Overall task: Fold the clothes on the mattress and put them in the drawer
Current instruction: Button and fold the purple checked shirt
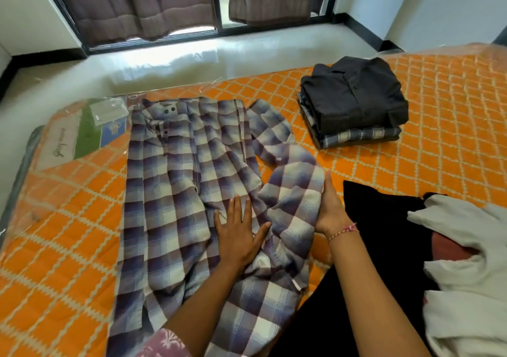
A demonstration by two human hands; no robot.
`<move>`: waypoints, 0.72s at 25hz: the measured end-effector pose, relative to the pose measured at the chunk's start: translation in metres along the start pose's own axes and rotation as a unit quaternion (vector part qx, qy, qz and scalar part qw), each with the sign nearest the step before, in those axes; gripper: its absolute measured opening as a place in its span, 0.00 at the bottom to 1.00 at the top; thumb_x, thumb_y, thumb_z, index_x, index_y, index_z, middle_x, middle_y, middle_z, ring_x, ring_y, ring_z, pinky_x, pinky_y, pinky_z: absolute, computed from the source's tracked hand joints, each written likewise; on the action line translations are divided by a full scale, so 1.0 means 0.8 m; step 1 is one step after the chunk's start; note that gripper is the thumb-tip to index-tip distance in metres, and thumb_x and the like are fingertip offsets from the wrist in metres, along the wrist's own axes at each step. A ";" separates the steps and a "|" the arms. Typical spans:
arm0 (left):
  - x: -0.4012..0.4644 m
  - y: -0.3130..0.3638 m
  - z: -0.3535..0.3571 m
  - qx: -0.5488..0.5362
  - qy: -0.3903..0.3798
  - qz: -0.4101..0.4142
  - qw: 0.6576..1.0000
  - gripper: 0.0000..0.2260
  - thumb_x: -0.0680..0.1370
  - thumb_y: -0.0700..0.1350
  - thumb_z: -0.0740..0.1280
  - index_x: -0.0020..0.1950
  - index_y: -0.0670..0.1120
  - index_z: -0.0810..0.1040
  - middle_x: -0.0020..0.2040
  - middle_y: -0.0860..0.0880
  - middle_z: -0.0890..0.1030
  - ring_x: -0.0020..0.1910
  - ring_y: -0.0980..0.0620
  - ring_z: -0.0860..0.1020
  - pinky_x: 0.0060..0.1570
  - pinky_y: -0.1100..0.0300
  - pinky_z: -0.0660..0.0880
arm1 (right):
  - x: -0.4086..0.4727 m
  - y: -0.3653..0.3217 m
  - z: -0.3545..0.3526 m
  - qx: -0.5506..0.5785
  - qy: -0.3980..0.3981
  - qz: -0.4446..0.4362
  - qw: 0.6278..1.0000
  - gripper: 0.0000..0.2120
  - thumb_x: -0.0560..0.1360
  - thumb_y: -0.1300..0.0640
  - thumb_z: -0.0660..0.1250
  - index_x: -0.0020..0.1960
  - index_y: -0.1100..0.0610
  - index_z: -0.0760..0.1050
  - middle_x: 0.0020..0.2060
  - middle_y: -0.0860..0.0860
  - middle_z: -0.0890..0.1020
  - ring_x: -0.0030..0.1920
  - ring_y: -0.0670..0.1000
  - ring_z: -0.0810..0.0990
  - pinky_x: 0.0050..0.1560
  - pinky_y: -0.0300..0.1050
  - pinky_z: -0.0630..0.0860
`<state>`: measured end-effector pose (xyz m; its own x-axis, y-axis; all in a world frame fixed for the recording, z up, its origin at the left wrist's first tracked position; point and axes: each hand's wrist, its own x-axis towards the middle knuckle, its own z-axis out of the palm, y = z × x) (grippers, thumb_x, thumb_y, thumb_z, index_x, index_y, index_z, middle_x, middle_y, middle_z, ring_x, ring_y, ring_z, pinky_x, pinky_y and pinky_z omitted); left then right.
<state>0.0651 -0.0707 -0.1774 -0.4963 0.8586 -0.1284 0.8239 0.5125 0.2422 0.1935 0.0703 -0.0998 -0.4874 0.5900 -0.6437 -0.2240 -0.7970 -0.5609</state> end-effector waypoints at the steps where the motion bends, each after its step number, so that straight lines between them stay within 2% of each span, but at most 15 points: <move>1: 0.001 -0.001 0.002 0.004 -0.002 -0.001 1.000 0.48 0.63 0.71 0.20 0.78 0.51 0.40 0.78 0.49 0.39 0.77 0.51 0.39 0.72 0.44 0.36 | -0.004 -0.004 -0.003 0.044 -0.052 -0.006 0.998 0.33 0.75 0.32 0.52 0.62 0.58 0.75 0.57 0.60 0.81 0.57 0.61 0.77 0.58 0.60 0.72; 2: 0.003 -0.001 0.004 0.012 -0.013 -0.003 1.000 0.47 0.64 0.71 0.20 0.78 0.51 0.40 0.78 0.48 0.39 0.77 0.50 0.39 0.72 0.44 0.36 | -0.008 -0.007 -0.006 0.087 -0.080 -0.029 0.992 0.33 0.74 0.34 0.54 0.65 0.58 0.73 0.61 0.61 0.78 0.62 0.62 0.75 0.63 0.62 0.69; 4: 0.006 -0.002 0.008 0.047 -0.039 -0.010 0.998 0.40 0.70 0.71 0.27 0.77 0.50 0.37 0.78 0.47 0.38 0.77 0.49 0.38 0.71 0.42 0.36 | -0.013 -0.015 -0.002 0.164 -0.094 -0.113 0.975 0.26 0.72 0.42 0.61 0.61 0.58 0.75 0.58 0.59 0.79 0.59 0.58 0.77 0.65 0.55 0.70; 6: 0.010 -0.003 0.005 0.066 -0.065 -0.014 0.996 0.35 0.77 0.68 0.40 0.77 0.49 0.36 0.78 0.46 0.36 0.77 0.47 0.37 0.71 0.40 0.36 | -0.014 -0.026 0.017 0.207 -0.086 -0.198 0.954 0.13 0.73 0.51 0.65 0.52 0.57 0.79 0.47 0.55 0.81 0.46 0.51 0.82 0.53 0.43 0.78; 7: 0.011 -0.001 0.001 0.063 -0.082 -0.012 0.995 0.35 0.78 0.66 0.44 0.77 0.49 0.35 0.77 0.45 0.35 0.76 0.47 0.36 0.71 0.40 0.35 | -0.016 -0.032 0.027 0.187 -0.075 -0.237 0.950 0.09 0.76 0.56 0.62 0.52 0.56 0.78 0.45 0.54 0.81 0.43 0.48 0.82 0.46 0.40 0.79; 8: 0.013 0.000 -0.008 0.052 -0.105 -0.007 0.993 0.35 0.79 0.65 0.46 0.77 0.48 0.36 0.77 0.45 0.34 0.76 0.46 0.35 0.70 0.40 0.35 | -0.018 -0.039 0.036 0.138 -0.058 -0.275 0.950 0.09 0.79 0.61 0.59 0.56 0.56 0.75 0.47 0.54 0.80 0.43 0.48 0.82 0.44 0.40 0.79; 10: 0.020 0.003 -0.040 -0.047 -0.179 -0.015 0.983 0.32 0.81 0.61 0.50 0.78 0.48 0.41 0.77 0.45 0.36 0.77 0.46 0.38 0.71 0.41 0.38 | -0.027 -0.046 0.055 -0.026 -0.005 -0.339 0.940 0.16 0.79 0.67 0.59 0.65 0.59 0.70 0.56 0.58 0.78 0.53 0.53 0.80 0.53 0.47 0.78; 11: 0.025 0.005 -0.068 -0.189 -0.192 -0.029 0.962 0.28 0.82 0.58 0.52 0.78 0.48 0.50 0.79 0.45 0.43 0.77 0.45 0.46 0.72 0.43 0.44 | -0.031 -0.044 0.067 -0.142 0.020 -0.372 0.917 0.20 0.77 0.68 0.62 0.68 0.60 0.69 0.59 0.59 0.77 0.57 0.56 0.78 0.56 0.51 0.75; 12: 0.027 0.005 -0.104 -0.386 -0.180 -0.064 0.902 0.22 0.82 0.55 0.53 0.74 0.48 0.61 0.77 0.43 0.55 0.75 0.44 0.57 0.71 0.45 0.54 | -0.038 -0.035 0.085 -0.288 0.033 -0.411 0.865 0.21 0.76 0.68 0.64 0.68 0.60 0.70 0.58 0.60 0.78 0.57 0.58 0.78 0.55 0.52 0.75; 13: 0.026 -0.001 -0.139 -0.566 -0.139 -0.080 0.809 0.18 0.81 0.54 0.54 0.68 0.48 0.69 0.71 0.43 0.67 0.67 0.45 0.68 0.65 0.47 0.63 | -0.044 -0.016 0.109 -0.433 0.022 -0.449 0.781 0.21 0.75 0.67 0.64 0.68 0.59 0.72 0.55 0.60 0.79 0.55 0.60 0.78 0.52 0.50 0.74; 14: 0.025 -0.009 -0.170 -0.690 -0.093 -0.073 0.714 0.18 0.79 0.56 0.55 0.62 0.48 0.74 0.62 0.43 0.76 0.58 0.46 0.75 0.58 0.50 0.70 | -0.051 0.008 0.133 -0.554 -0.018 -0.482 0.679 0.23 0.73 0.66 0.62 0.67 0.55 0.73 0.55 0.59 0.80 0.55 0.60 0.77 0.51 0.48 0.72; 15: 0.024 -0.019 -0.197 -0.763 -0.054 -0.055 0.642 0.18 0.76 0.56 0.58 0.58 0.46 0.77 0.54 0.43 0.79 0.51 0.47 0.78 0.50 0.53 0.75 | -0.058 0.035 0.157 -0.641 -0.063 -0.497 0.582 0.25 0.72 0.65 0.60 0.67 0.52 0.73 0.58 0.57 0.79 0.58 0.61 0.74 0.54 0.50 0.70; 16: 0.022 -0.028 -0.219 -0.799 -0.032 -0.050 0.598 0.18 0.74 0.53 0.61 0.56 0.44 0.78 0.50 0.43 0.80 0.46 0.48 0.80 0.46 0.56 0.78 | -0.066 0.061 0.176 -0.687 -0.088 -0.498 0.521 0.27 0.70 0.64 0.59 0.67 0.49 0.73 0.63 0.55 0.76 0.62 0.62 0.70 0.57 0.54 0.67; 17: 0.017 -0.039 -0.235 -0.819 -0.011 -0.047 0.571 0.17 0.73 0.50 0.63 0.56 0.41 0.78 0.49 0.43 0.80 0.44 0.48 0.80 0.45 0.58 0.79 | -0.074 0.084 0.189 -0.708 -0.095 -0.497 0.492 0.27 0.71 0.64 0.59 0.68 0.48 0.72 0.67 0.55 0.73 0.66 0.63 0.67 0.59 0.56 0.64; 18: 0.011 -0.049 -0.244 -0.847 -0.014 -0.043 0.529 0.16 0.73 0.48 0.64 0.57 0.41 0.76 0.48 0.44 0.79 0.44 0.50 0.80 0.45 0.61 0.79 | -0.080 0.102 0.194 -0.717 -0.092 -0.503 0.473 0.27 0.72 0.64 0.58 0.69 0.48 0.70 0.69 0.55 0.70 0.68 0.63 0.65 0.61 0.58 0.63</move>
<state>-0.0249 -0.0858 -0.0005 -0.4882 0.8451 -0.2177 -0.6421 -0.1789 0.7455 0.0754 -0.0522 -0.0235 -0.8384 0.4504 0.3069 0.3176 0.8614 -0.3965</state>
